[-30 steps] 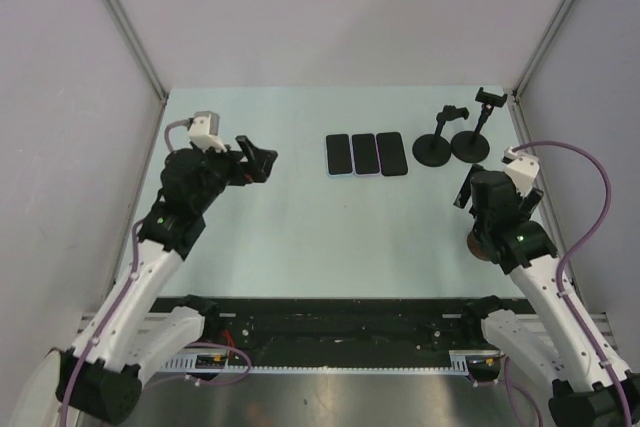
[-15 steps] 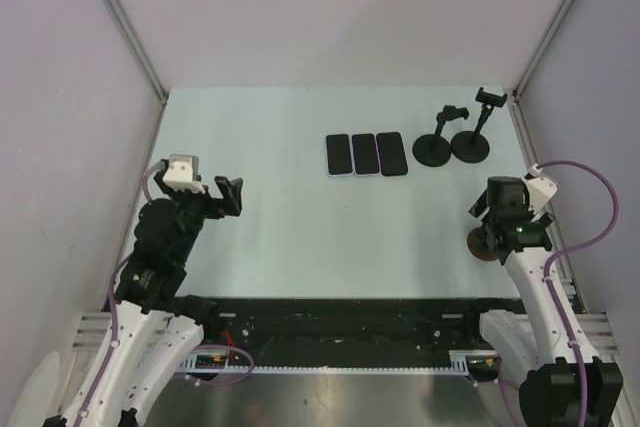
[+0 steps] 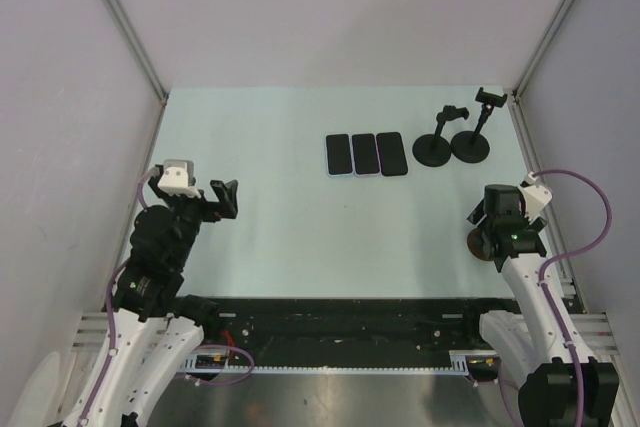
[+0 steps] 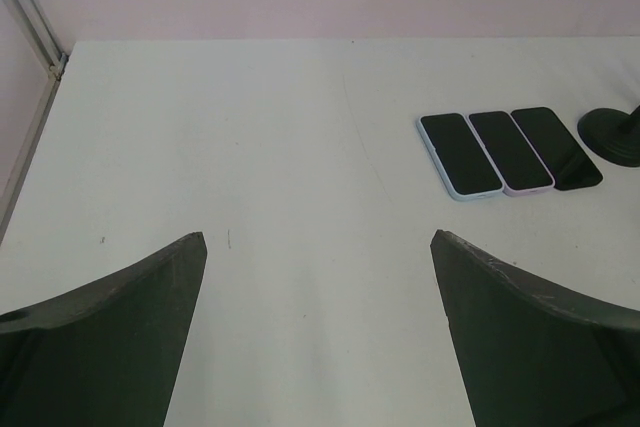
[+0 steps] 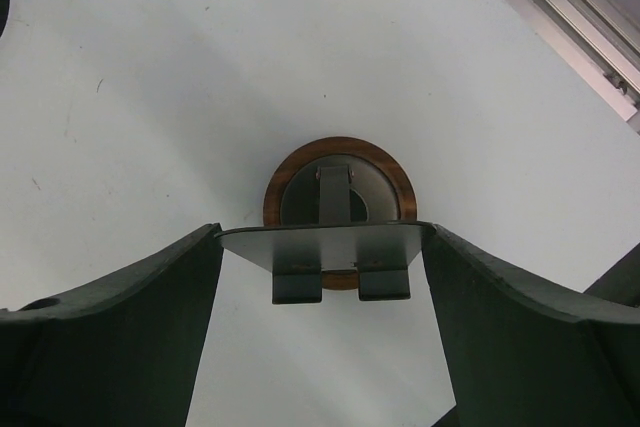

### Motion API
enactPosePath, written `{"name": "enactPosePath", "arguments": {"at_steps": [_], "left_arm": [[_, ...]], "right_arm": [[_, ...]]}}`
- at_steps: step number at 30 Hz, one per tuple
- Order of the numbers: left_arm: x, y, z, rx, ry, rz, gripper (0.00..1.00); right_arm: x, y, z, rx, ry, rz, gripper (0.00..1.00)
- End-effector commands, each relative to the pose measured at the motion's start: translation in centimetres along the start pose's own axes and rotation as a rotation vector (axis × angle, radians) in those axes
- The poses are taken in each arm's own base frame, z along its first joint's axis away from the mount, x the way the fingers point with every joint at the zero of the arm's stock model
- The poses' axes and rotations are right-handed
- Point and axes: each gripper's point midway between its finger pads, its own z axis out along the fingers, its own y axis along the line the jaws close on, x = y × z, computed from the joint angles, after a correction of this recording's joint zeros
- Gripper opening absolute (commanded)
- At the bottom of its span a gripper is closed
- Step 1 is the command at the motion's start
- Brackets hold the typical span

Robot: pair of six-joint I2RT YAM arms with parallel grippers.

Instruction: Remove the phone from the phone stand

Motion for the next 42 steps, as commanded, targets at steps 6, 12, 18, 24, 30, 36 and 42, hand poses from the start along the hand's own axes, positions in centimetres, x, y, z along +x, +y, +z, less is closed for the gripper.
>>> {"name": "enactPosePath", "arguments": {"at_steps": [6,12,18,24,30,36,42], "left_arm": [[-0.9,0.6,-0.3,-0.021,-0.044,0.022,1.0],[-1.3,0.7,-0.9,-0.022,-0.07,0.021,1.0],[-1.7,0.8,-1.3,-0.024,-0.091,0.019,1.0],[-2.0,0.9,-1.6,-0.027,-0.106,0.017,1.0],[-2.1,1.0,-1.9,-0.031,-0.117,0.02,1.0],[-2.1,1.1,-1.9,-0.036,-0.118,0.022,1.0],[-1.6,1.4,-1.3,-0.051,-0.099,0.03,1.0]], "right_arm": [[-1.3,0.4,0.6,-0.006,-0.064,0.038,0.7],[-3.0,1.8,0.5,-0.062,-0.122,0.06,0.44],[-7.0,3.5,1.0,-0.065,-0.228,0.063,0.31],[-12.1,5.6,3.7,-0.049,-0.332,0.051,0.25],[-17.5,7.0,8.1,-0.141,-0.387,-0.035,0.21],[-20.7,8.3,11.6,-0.256,-0.42,-0.197,0.18],[-21.7,9.9,15.0,-0.363,-0.388,-0.305,0.18]]}}
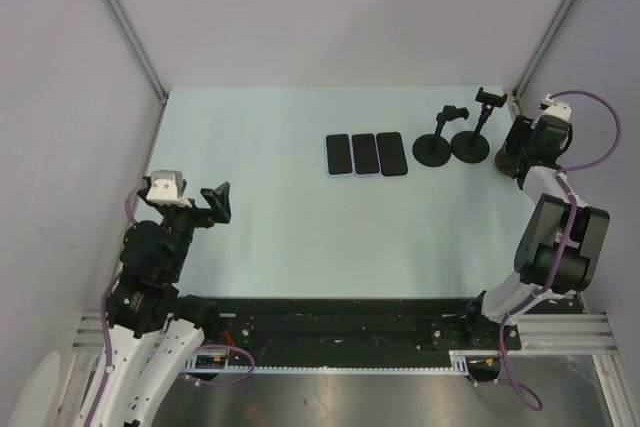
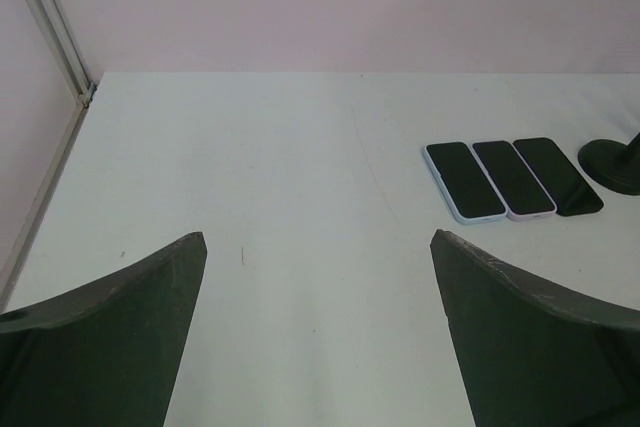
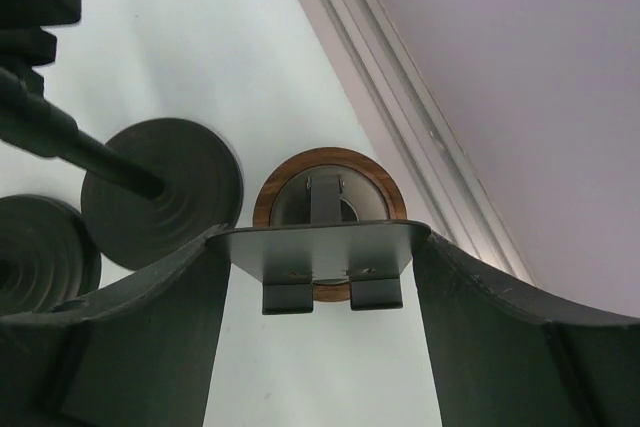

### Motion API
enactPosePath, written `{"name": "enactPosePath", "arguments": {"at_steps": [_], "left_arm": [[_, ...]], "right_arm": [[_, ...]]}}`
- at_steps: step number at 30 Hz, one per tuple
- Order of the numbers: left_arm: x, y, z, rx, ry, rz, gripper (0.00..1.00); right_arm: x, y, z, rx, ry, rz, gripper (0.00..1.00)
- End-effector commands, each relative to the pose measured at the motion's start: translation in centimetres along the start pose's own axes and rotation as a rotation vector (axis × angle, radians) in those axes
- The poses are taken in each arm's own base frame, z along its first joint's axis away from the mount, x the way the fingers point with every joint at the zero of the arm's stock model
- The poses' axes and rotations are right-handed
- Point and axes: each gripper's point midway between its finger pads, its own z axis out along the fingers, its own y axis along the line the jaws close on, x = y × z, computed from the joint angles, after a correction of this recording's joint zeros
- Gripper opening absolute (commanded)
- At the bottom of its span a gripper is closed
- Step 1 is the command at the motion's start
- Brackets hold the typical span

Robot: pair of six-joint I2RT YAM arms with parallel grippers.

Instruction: Remove the phone from the phone stand

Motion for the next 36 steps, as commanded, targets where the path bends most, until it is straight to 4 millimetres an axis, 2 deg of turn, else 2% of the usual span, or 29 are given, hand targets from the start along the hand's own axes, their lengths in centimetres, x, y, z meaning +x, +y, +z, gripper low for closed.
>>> {"name": "enactPosePath", "arguments": {"at_steps": [1,3,4,7,8,9,11,16,22,26,29,30,33,35,36], "left_arm": [[0.1,0.7,0.6,-0.031,-0.005,0.033,1.0],[0.5,0.8,0.9,-0.035,0.007,0.036,1.0],[0.5,0.8,1.0,-0.032,0.009,0.038,1.0],[0.9,0.9,1.4,-0.035,0.022,0.039,1.0],[1.0,0.8,1.5,-0.029,0.027,0.039,1.0],[1.1,0.9,1.6,-0.034,0.032,0.041,1.0],[1.4,0.8,1.9,-0.024,0.042,0.042,1.0],[1.7,1.0,2.3,-0.026,0.055,0.049,1.0],[2.0,1.2,2.6,-0.028,0.063,0.05,1.0],[1.9,1.2,2.5,-0.023,0.056,0.049,1.0],[1.8,1.0,2.5,-0.014,0.053,0.048,1.0],[1.8,1.0,2.5,-0.012,0.052,0.05,1.0],[1.6,1.0,2.3,-0.014,0.043,0.052,1.0],[1.4,1.2,2.1,-0.022,0.034,0.05,1.0],[1.3,1.1,2.0,-0.021,0.027,0.049,1.0]], "right_arm": [[-6.9,1.7,1.9,-0.143,-0.172,-0.107,0.18],[-6.2,1.5,3.1,-0.158,-0.147,-0.128,0.18],[-6.9,1.2,3.5,-0.154,-0.158,-0.132,0.17],[-5.8,1.2,5.0,-0.196,-0.111,-0.158,0.16],[-6.2,1.3,5.3,-0.21,-0.116,-0.167,0.16],[-5.5,1.2,6.0,-0.216,-0.096,-0.177,0.17],[-5.7,1.3,6.6,-0.234,-0.098,-0.172,0.18],[-4.5,1.9,8.4,-0.285,-0.066,-0.157,0.22],[-3.5,3.5,9.1,-0.358,-0.039,-0.145,0.27],[-3.8,4.0,8.8,-0.38,-0.04,-0.138,0.28],[-3.7,4.2,8.7,-0.383,-0.037,-0.143,0.48],[-3.6,4.2,8.6,-0.381,-0.034,-0.143,0.65],[-3.6,3.7,8.4,-0.36,-0.021,-0.151,0.89],[-3.8,3.5,8.0,-0.35,-0.015,-0.155,0.95],[-4.8,3.5,7.4,-0.347,-0.035,-0.159,0.99]]}}
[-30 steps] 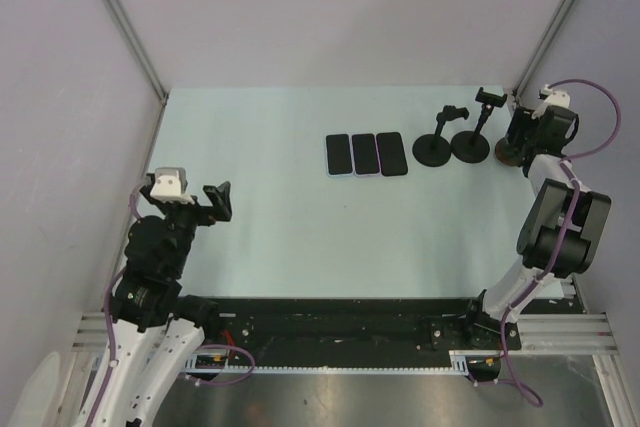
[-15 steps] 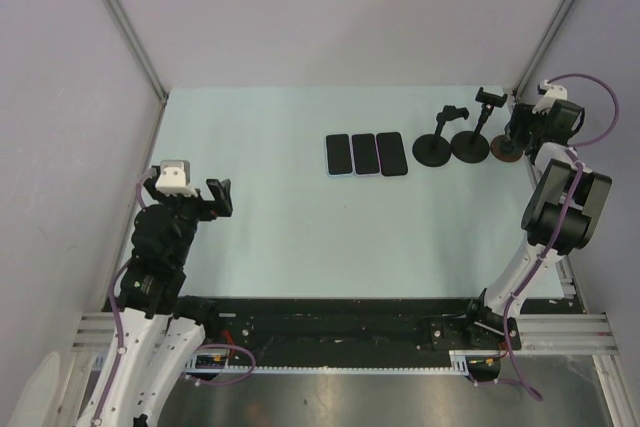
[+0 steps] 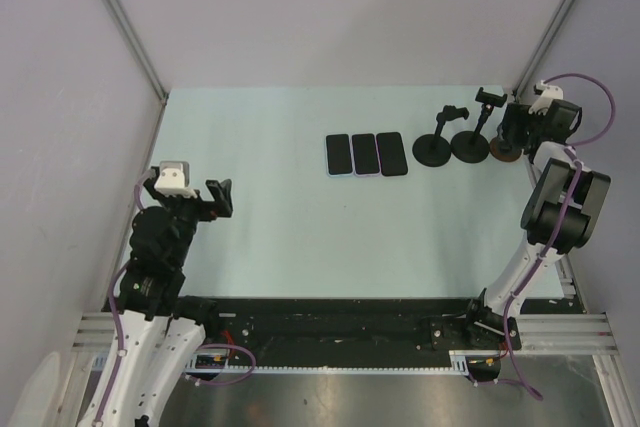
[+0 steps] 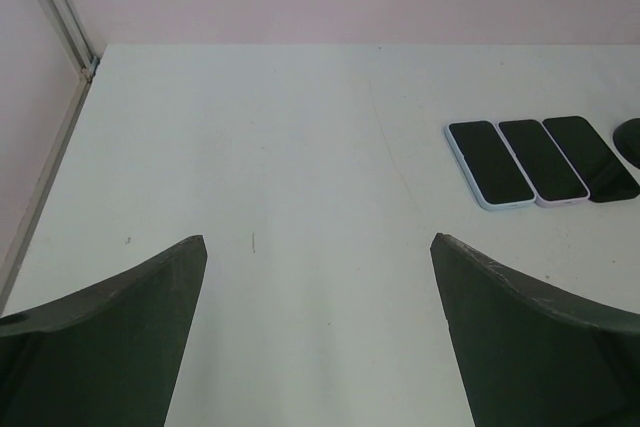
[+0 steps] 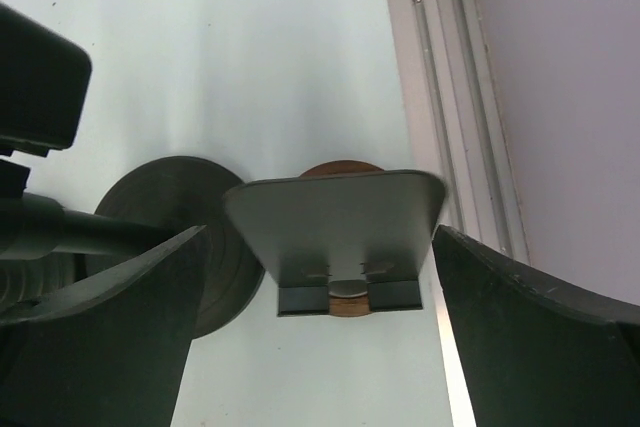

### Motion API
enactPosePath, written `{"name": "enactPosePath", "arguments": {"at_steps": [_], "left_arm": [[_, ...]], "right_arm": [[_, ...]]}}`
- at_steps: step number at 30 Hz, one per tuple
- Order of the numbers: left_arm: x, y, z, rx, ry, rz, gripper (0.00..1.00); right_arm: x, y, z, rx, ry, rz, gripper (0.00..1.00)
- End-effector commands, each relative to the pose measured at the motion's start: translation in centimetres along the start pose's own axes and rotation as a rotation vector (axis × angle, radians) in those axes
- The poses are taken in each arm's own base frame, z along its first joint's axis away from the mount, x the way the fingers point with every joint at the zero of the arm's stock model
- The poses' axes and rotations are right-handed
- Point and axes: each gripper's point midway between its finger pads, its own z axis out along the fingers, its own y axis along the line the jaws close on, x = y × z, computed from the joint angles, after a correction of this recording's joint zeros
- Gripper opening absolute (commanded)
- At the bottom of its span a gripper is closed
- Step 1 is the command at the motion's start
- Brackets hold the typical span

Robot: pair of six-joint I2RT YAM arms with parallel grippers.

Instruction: Remove the phone from the phone stand

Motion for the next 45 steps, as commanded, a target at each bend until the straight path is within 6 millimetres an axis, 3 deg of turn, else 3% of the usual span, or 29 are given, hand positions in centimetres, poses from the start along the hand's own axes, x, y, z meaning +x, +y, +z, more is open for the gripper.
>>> {"name": "enactPosePath", "arguments": {"at_steps": [1,6,7,9,10,13,14,16,17,19,20,21,23,24,27,28,30,31,33,34,39,40,41,45], "left_arm": [[-1.2,0.2,-0.3,0.004,-0.059,0.028,1.0],[-2.1,0.3,-1.1,-0.001,-0.101,0.017,1.0],[-2.2,0.3,-1.2,-0.001,-0.106,0.016,1.0],[-2.7,0.4,-1.6,-0.008,-0.127,0.009,1.0],[-2.8,0.5,-1.7,-0.014,-0.134,0.005,1.0],[-3.5,1.3,-2.5,-0.055,-0.172,-0.012,1.0],[-3.7,1.4,-2.7,-0.065,-0.18,-0.019,1.0],[-4.4,2.2,-3.4,-0.109,-0.217,-0.044,1.0],[-4.6,2.6,-3.8,-0.129,-0.234,-0.053,1.0],[-5.0,3.2,-4.6,-0.157,-0.269,-0.079,1.0],[-5.2,3.8,-5.0,-0.194,-0.283,-0.095,1.0],[-5.3,4.1,-5.3,-0.207,-0.294,-0.113,1.0],[-5.7,4.7,-6.1,-0.238,-0.326,-0.126,1.0],[-5.8,4.9,-6.3,-0.25,-0.335,-0.128,1.0],[-5.8,5.6,-7.0,-0.285,-0.356,-0.132,1.0],[-5.7,5.7,-7.1,-0.289,-0.358,-0.126,1.0],[-5.8,6.2,-7.6,-0.316,-0.376,-0.136,1.0],[-6.0,6.4,-7.8,-0.324,-0.385,-0.14,1.0],[-6.3,6.7,-8.6,-0.339,-0.413,-0.153,1.0],[-6.4,6.9,-8.8,-0.345,-0.422,-0.157,1.0],[-6.4,7.8,-9.6,-0.396,-0.462,-0.188,1.0],[-6.3,7.9,-9.5,-0.401,-0.462,-0.19,1.0],[-6.5,8.0,-10.1,-0.401,-0.487,-0.198,1.0],[-6.2,8.1,-9.8,-0.406,-0.494,-0.2,1.0]], "right_arm": [[-4.7,0.7,-1.9,-0.006,-0.079,-0.03,1.0],[-8.9,-0.1,-4.9,0.087,-0.166,-0.023,1.0],[-10.7,-0.5,-6.5,0.128,-0.206,-0.021,1.0],[-12.4,-0.5,-8.3,0.182,-0.239,0.001,1.0],[-14.3,-0.7,-10.3,0.233,-0.285,0.004,1.0],[-17.2,-0.6,-14.0,0.356,-0.367,0.049,1.0],[-19.2,0.1,-17.0,0.366,-0.428,0.069,1.0],[-20.7,1.3,-19.9,0.387,-0.488,0.143,1.0],[-22.0,2.1,-22.9,0.387,-0.539,0.167,1.0],[-22.3,3.9,-25.8,0.37,-0.571,0.237,1.0],[-21.6,4.5,-26.7,0.366,-0.562,0.258,1.0],[-22.5,5.4,-30.2,0.342,-0.63,0.296,1.0],[-21.5,6.5,-32.2,0.325,-0.65,0.329,1.0],[-21.7,6.9,-34.7,0.311,-0.7,0.346,1.0],[-20.6,7.7,-37.0,0.271,-0.722,0.388,1.0],[-20.4,7.9,-39.2,0.275,-0.763,0.397,1.0],[-19.0,9.2,-39.8,0.244,-0.767,0.388,1.0],[-18.9,9.4,-41.8,0.229,-0.813,0.392,1.0],[-17.4,10.1,-42.3,0.215,-0.81,0.367,1.0],[-17.2,10.0,-44.3,0.203,-0.856,0.369,1.0],[-14.1,10.0,-45.6,0.198,-0.874,0.275,1.0],[-12.8,10.2,-44.5,0.201,-0.849,0.253,1.0],[-12.2,10.0,-44.9,0.2,-0.863,0.258,1.0],[-9.0,9.8,-43.0,0.222,-0.841,0.251,1.0]]}}
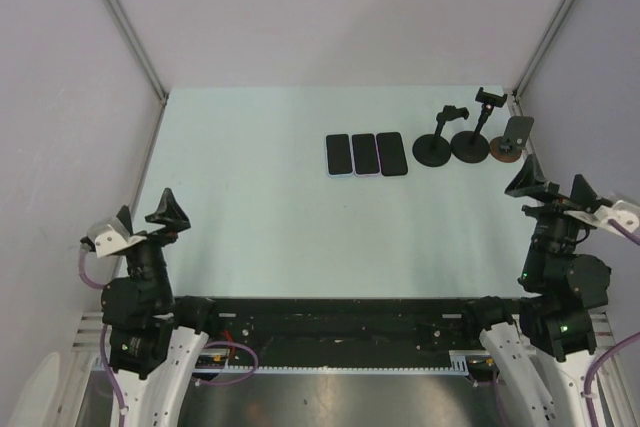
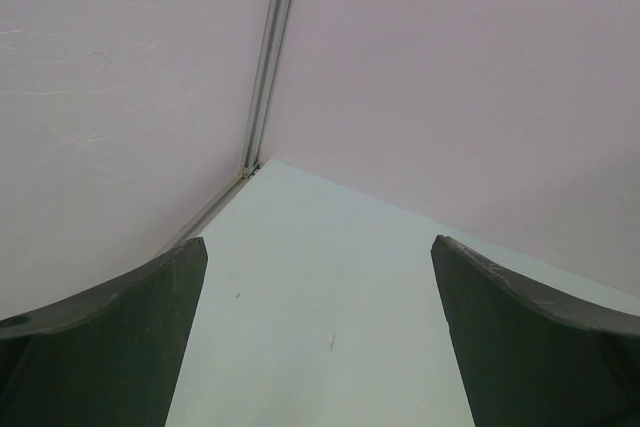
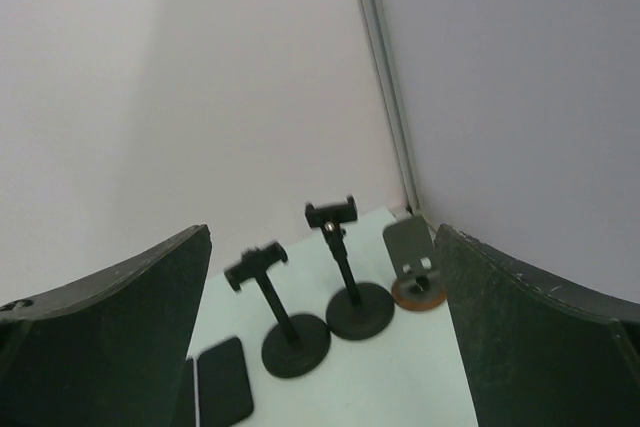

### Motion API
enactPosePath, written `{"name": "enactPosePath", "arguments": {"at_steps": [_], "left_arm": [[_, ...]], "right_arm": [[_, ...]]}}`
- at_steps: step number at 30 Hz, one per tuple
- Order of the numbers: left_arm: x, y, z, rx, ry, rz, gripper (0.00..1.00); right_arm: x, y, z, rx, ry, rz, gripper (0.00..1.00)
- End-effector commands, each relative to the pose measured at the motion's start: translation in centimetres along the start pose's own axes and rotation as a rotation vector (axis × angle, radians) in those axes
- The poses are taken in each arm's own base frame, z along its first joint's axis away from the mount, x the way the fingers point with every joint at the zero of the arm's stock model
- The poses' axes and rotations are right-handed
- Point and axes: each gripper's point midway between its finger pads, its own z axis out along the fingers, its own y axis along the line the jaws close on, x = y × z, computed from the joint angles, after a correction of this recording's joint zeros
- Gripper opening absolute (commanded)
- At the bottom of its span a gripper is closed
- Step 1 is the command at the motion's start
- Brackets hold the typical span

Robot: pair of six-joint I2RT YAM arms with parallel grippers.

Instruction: Remove the phone from the phone stand

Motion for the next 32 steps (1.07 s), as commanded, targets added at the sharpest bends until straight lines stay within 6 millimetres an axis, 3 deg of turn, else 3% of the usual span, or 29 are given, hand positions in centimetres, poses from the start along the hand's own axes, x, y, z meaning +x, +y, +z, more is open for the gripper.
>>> {"name": "enactPosePath", "arguments": {"at_steps": [1,5,9,16,32], "left_arm": [[-0.6,0.7,0.0,-0.037,-0.053,-0.038,1.0],[0.1,0.2,0.5,-0.022,-0.025,-0.023,1.0],[1.2,-0.3,1.2,-0.016,0.019,0.002,1.0],[2.1,-0.4,2.0,-0.025,0.058,0.041,1.0],[2.0,-0.6,2.3,-0.016,0.049,0.045,1.0]], "right_arm": [[2.7,-1.6,-0.8,0.044,-0.004,-0.052,1.0],[3.5,-1.8,-1.5,0.031,-0.041,-0.025,1.0],[5.6,-1.8,-2.3,0.007,-0.039,0.002,1.0],[5.7,-1.7,-2.7,-0.013,-0.07,0.042,1.0],[6.5,-1.1,-2.5,-0.033,-0.057,0.029,1.0]]}}
